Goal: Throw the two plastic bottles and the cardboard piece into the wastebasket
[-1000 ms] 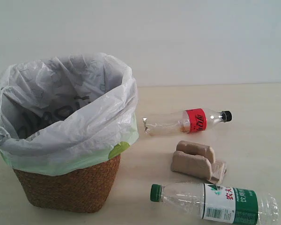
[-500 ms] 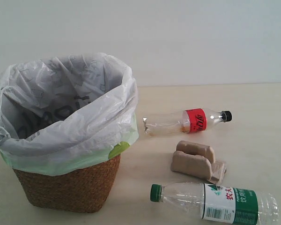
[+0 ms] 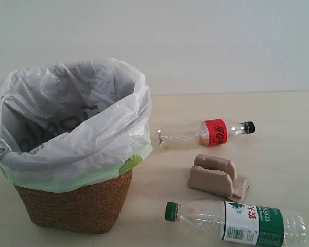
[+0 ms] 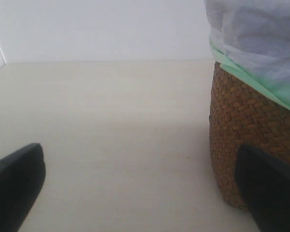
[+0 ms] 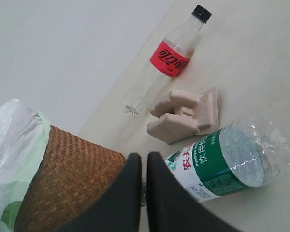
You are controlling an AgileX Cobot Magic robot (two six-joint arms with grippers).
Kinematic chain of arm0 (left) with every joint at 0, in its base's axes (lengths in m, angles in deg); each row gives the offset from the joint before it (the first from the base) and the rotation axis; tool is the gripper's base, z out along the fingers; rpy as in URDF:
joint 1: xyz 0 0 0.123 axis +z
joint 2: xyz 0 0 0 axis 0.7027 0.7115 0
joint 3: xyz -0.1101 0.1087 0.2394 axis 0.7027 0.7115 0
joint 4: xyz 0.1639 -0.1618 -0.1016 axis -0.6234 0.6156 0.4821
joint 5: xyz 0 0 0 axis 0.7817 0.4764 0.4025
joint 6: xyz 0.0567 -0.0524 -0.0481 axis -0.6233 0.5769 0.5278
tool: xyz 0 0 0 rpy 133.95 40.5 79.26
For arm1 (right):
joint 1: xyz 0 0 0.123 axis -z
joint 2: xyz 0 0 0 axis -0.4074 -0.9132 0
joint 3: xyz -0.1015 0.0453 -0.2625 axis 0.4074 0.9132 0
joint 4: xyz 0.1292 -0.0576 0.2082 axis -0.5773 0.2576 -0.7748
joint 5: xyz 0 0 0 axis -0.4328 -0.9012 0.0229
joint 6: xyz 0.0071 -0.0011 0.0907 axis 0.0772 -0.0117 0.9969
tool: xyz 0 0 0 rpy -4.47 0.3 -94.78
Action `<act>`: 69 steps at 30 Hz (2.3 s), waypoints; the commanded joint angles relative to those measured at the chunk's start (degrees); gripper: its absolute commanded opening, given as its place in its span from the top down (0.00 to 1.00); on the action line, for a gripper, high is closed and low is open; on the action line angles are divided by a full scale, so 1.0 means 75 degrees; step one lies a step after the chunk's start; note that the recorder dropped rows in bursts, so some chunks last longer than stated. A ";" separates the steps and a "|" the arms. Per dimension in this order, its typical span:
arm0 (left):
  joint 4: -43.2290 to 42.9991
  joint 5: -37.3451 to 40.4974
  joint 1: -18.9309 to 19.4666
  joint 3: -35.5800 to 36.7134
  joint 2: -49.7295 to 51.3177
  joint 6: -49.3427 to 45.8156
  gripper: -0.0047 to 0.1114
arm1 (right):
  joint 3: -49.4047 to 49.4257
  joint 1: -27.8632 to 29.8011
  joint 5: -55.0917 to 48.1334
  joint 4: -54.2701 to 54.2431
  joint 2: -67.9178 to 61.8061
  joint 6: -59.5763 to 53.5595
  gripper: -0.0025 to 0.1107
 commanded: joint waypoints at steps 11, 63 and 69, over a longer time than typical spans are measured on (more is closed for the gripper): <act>0.0015 -0.0058 -0.0049 -0.0029 -0.0024 0.0067 0.03 | -0.0003 0.0040 0.0536 -0.0659 0.0050 -0.0031 0.98; 0.0015 -0.0058 -0.0049 -0.0029 -0.0024 0.0067 0.03 | -0.1731 -0.0698 0.2356 -0.0144 -0.2257 -0.3376 0.98; 0.0015 -0.0058 -0.0049 -0.0029 -0.0024 0.0067 0.03 | -0.3996 -0.0979 0.0035 -0.0040 -0.4958 -0.6113 0.98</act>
